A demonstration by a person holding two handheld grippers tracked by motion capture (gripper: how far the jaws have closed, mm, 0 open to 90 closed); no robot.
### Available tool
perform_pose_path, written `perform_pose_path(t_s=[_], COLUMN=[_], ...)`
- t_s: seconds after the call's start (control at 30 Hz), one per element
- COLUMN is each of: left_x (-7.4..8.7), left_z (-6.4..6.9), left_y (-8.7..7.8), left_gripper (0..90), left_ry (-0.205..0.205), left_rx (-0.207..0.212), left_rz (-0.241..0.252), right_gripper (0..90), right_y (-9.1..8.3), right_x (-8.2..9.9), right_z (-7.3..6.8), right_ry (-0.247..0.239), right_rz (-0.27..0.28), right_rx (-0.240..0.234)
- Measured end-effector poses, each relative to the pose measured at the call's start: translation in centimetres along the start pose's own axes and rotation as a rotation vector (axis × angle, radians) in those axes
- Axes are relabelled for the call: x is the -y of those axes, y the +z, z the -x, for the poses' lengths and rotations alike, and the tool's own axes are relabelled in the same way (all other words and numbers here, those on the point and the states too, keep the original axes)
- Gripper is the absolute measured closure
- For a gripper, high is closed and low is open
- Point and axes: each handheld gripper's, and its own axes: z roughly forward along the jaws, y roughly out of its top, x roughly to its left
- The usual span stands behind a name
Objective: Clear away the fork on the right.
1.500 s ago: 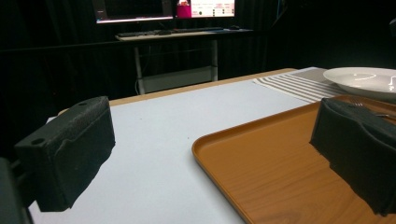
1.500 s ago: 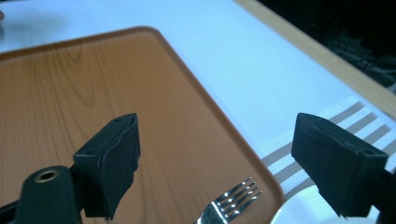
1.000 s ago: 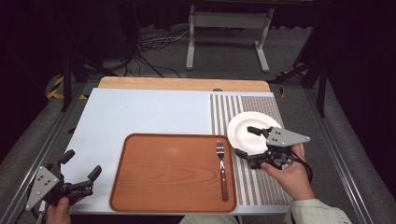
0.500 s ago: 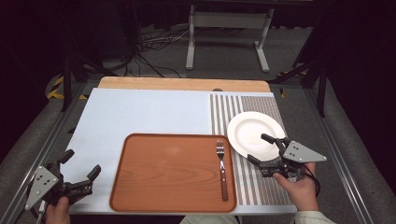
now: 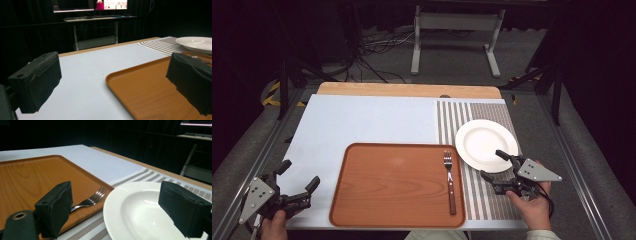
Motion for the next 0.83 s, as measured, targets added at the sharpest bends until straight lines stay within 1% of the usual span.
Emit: perform_pose_path(t_s=[0.23, 0.33, 0.4, 0.47, 0.5, 0.53, 0.63, 0.7, 0.77, 0.8, 0.83], left_x=[0.1, 0.3, 0.3, 0.3, 0.3, 0.3, 0.4, 0.4, 0.4, 0.4, 0.4], left_z=[0.0, -0.1, -0.1, -0.1, -0.1, -0.1, -0.2, -0.3, -0.4, -0.4, -0.5], left_y=[0.2, 0.3, 0.3, 0.3, 0.3, 0.4, 0.4, 0.3, 0.3, 0.3, 0.3], left_gripper=[0.6, 0.6, 0.6, 0.6, 0.6, 0.6, 0.6, 0.6, 0.5, 0.6, 0.6], left_ry=[0.002, -0.001, -0.003, -0.002, -0.005, -0.012, -0.014, -0.021, -0.039, -0.039, -0.059], left_rx=[0.002, -0.001, -0.001, 0.000, 0.001, 0.002, 0.001, 0.002, 0.003, 0.003, 0.006], left_rz=[-0.008, -0.016, -0.018, -0.020, -0.022, -0.020, -0.021, -0.022, -0.022, -0.022, -0.019], right_gripper=[13.0, 12.9, 12.9, 12.9, 12.9, 12.9, 12.9, 12.9, 12.9, 12.9, 12.9], right_y=[0.3, 0.5, 0.6, 0.5, 0.4, 0.4, 0.4, 0.4, 0.4, 0.4, 0.4], right_x=[1.2, 1.7, 1.8, 1.8, 1.8, 1.9, 1.9, 1.9, 1.9, 1.9, 1.9], right_z=[-0.2, -0.2, -0.3, -0.2, -0.1, -0.1, 0.0, 0.0, 0.0, 0.0, 0.0], right_ry=[0.005, 0.007, 0.018, 0.021, 0.031, 0.032, 0.040, 0.040, 0.045, 0.049, 0.055], right_rz=[-0.039, -0.070, -0.066, -0.060, -0.056, -0.052, -0.044, -0.048, -0.045, -0.043, -0.045], right_rx=[-0.003, -0.004, -0.010, -0.006, -0.002, 0.001, -0.001, 0.001, 0.000, 0.000, 0.000])
